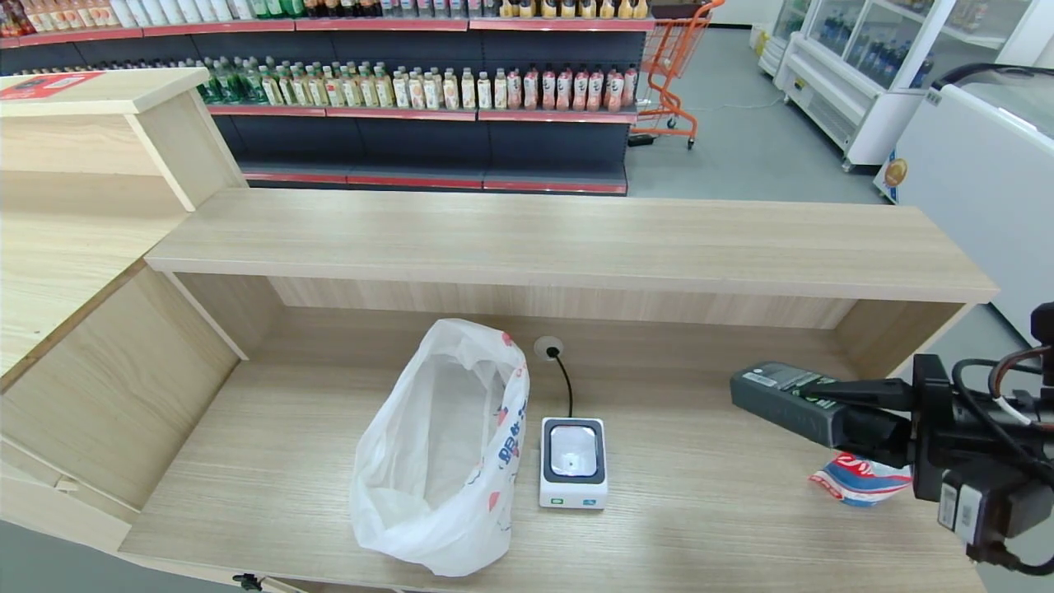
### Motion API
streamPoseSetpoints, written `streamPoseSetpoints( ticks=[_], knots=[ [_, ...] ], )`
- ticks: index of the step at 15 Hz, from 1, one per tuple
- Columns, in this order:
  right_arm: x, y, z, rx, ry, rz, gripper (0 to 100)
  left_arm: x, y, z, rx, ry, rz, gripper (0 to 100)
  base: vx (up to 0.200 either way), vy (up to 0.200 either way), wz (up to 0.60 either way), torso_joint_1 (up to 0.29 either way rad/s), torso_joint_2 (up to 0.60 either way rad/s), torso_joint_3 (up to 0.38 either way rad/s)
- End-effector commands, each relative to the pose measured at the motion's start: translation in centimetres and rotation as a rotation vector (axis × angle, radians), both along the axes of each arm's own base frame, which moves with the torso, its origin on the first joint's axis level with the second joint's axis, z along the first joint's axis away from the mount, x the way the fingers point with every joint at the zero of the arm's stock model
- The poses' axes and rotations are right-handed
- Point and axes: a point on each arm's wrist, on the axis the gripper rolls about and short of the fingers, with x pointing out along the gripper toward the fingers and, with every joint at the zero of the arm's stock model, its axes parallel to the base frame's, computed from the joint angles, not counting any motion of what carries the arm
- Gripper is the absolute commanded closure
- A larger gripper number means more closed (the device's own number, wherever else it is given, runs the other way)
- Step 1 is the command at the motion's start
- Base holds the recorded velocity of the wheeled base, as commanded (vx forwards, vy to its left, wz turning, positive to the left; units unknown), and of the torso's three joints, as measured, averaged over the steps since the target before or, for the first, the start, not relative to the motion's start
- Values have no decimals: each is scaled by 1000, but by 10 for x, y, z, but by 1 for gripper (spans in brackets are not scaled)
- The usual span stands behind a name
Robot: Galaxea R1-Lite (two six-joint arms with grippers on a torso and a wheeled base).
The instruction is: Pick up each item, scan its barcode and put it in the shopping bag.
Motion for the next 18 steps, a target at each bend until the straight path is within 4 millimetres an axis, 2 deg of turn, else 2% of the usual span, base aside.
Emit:
streamPoseSetpoints(
  ticks=[1, 2, 4, 5, 6, 8, 11, 14, 18],
  knots=[
    [4, 10, -8, -67, -166, 183, 100, 0, 0, 0, 0, -1, 0, 0, 0, 0, 0, 0, 0, 0],
    [3, 19, -9, -82, -202, 236, 100, 0, 0, 0, -2, -1, 0, 0, 0, 0, 0, 0, 0, 0],
    [5, 52, -8, -102, -286, 401, 100, 0, 0, 0, 0, -1, 0, 0, 0, 0, 0, 0, 0, 0],
    [7, 60, -7, -112, -322, 441, 100, 0, 0, 0, 0, -1, 0, 0, 0, 0, 0, 0, 0, 0],
    [12, 83, -9, -127, -400, 557, 100, 0, 0, 0, -2, -1, 0, 0, 0, 0, 0, 0, 0, 0],
    [15, 107, -20, -142, -459, 674, 100, 0, 0, 0, -2, -1, 0, 0, 0, 0, 0, 0, 0, 0],
    [15, 114, -30, -169, -549, 740, 100, 0, 0, 0, -2, -1, 0, 0, 0, 0, 0, 0, 0, 0],
    [14, 126, -37, -114, -585, 838, 100, 0, 0, 0, -2, -1, 0, 0, 0, 0, 0, 0, 0, 0],
    [14, 125, -38, -103, -587, 841, 100, 0, 0, 0, 0, -1, 0, 0, 0, 0, 0, 0, 0, 0]
  ],
)
